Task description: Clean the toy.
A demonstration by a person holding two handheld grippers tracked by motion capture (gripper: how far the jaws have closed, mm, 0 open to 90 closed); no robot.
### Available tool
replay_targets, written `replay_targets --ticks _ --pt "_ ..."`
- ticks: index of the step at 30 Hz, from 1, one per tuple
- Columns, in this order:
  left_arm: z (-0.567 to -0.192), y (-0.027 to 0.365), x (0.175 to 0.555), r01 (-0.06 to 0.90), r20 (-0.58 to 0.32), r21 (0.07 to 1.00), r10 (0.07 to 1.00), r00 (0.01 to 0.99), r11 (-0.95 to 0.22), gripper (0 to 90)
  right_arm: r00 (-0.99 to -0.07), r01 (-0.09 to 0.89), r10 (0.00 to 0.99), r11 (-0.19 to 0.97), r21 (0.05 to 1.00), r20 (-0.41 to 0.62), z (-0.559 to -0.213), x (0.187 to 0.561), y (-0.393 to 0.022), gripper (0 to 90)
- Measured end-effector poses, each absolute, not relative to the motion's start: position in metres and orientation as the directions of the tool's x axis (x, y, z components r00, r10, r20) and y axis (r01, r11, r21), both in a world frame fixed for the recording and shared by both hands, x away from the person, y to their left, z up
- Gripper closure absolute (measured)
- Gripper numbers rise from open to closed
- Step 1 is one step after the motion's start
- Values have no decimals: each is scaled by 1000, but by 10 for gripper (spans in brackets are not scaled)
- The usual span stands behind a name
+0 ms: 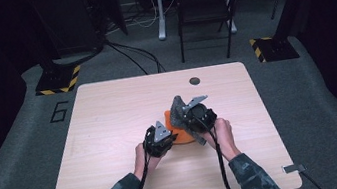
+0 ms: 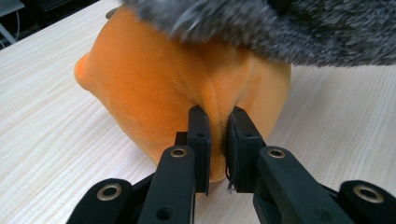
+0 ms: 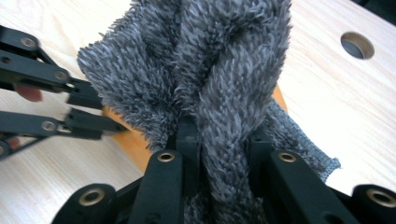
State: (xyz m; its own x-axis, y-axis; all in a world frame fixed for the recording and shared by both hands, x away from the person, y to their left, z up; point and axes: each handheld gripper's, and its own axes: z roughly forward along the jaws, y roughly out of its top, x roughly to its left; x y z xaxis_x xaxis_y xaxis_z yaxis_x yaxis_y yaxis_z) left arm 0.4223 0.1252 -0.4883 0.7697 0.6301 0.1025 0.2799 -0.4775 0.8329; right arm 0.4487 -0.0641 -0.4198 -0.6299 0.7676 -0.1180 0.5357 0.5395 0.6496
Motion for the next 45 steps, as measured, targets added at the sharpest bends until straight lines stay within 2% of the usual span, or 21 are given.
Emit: replay_targets --ticks 21,35,40,45 --pt "-492 128 426 286 87 839 633 769 -463 792 -534 661 844 449 601 -43 -446 472 -109 739" --pt "-494 132 428 298 72 843 643 762 -448 783 -468 765 884 411 495 -9 -483 488 -126 737" --pt "-494 135 430 307 61 845 650 757 -437 779 -462 731 885 413 544 -51 -462 482 -131 738" --pt "-494 135 431 305 61 849 653 755 -432 773 -506 657 862 379 652 9 -425 469 -124 738"
